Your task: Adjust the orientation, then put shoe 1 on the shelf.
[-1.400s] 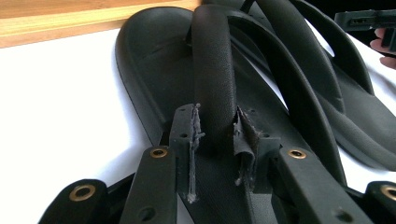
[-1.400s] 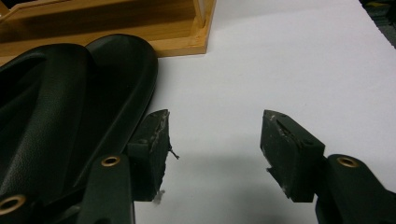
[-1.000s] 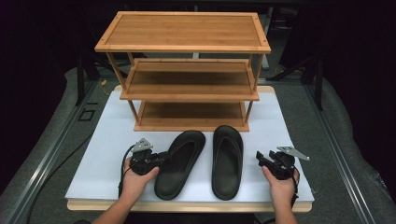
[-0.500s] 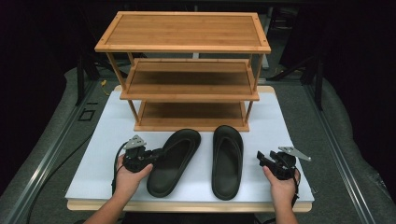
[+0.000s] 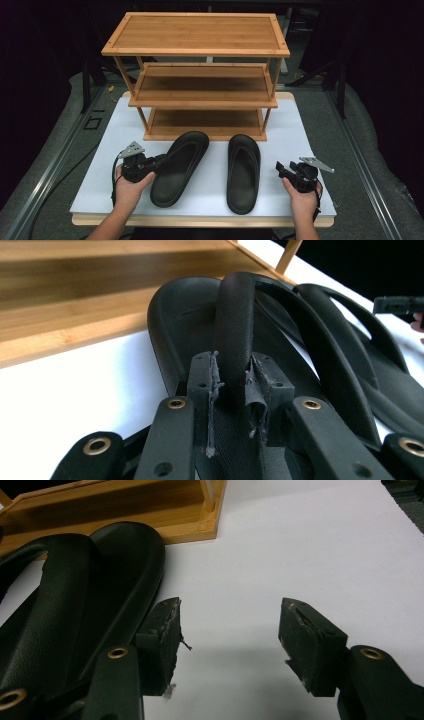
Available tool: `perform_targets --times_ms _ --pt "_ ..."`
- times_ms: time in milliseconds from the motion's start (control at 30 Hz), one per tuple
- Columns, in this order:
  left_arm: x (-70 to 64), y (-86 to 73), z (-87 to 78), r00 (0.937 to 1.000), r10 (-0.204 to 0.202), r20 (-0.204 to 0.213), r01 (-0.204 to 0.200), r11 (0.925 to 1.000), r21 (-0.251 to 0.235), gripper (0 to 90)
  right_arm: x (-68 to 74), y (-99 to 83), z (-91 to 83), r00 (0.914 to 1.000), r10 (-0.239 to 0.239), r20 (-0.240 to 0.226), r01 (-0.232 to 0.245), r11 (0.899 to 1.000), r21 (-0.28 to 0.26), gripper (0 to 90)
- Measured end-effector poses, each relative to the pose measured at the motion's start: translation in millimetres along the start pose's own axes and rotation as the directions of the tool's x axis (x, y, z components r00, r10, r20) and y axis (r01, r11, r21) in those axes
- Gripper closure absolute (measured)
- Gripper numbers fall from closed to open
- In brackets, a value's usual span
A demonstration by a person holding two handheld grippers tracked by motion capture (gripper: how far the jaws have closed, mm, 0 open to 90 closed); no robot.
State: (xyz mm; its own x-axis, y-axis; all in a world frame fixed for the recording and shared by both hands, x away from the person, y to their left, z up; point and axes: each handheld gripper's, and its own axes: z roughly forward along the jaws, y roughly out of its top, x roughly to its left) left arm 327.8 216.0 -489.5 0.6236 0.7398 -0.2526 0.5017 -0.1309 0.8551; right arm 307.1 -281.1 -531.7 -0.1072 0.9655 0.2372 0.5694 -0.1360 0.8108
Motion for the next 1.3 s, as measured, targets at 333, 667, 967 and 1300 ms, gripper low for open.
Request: perform_targets --times_ms 333,667,967,1300 --pt "4.9 6.6 -25.1 0.9998 -0.016 -0.013 0.015 0.9970 -0.076 72.9 -0.4 -0.3 1.1 1.0000 0.008 0.000 -0.008 1.000 -0.009 42.1" --pt "7.2 18.8 -49.5 0.9995 -0.028 -0.015 0.026 0.9888 -0.147 73.1 -1.0 -0.2 -0.7 0.9999 0.013 0.000 -0.013 1.000 0.000 42.1" --pt "7.3 28.7 -63.9 0.9995 -0.027 -0.017 0.023 0.9820 -0.187 73.3 -1.4 -0.8 0.4 0.9998 0.018 0.001 -0.018 1.000 -0.005 42.0" --pt "6.0 30.8 -82.6 0.9993 -0.016 -0.033 0.008 0.9780 -0.209 73.6 -1.5 -1.1 0.7 0.9997 0.022 0.000 -0.022 1.000 -0.005 42.0"
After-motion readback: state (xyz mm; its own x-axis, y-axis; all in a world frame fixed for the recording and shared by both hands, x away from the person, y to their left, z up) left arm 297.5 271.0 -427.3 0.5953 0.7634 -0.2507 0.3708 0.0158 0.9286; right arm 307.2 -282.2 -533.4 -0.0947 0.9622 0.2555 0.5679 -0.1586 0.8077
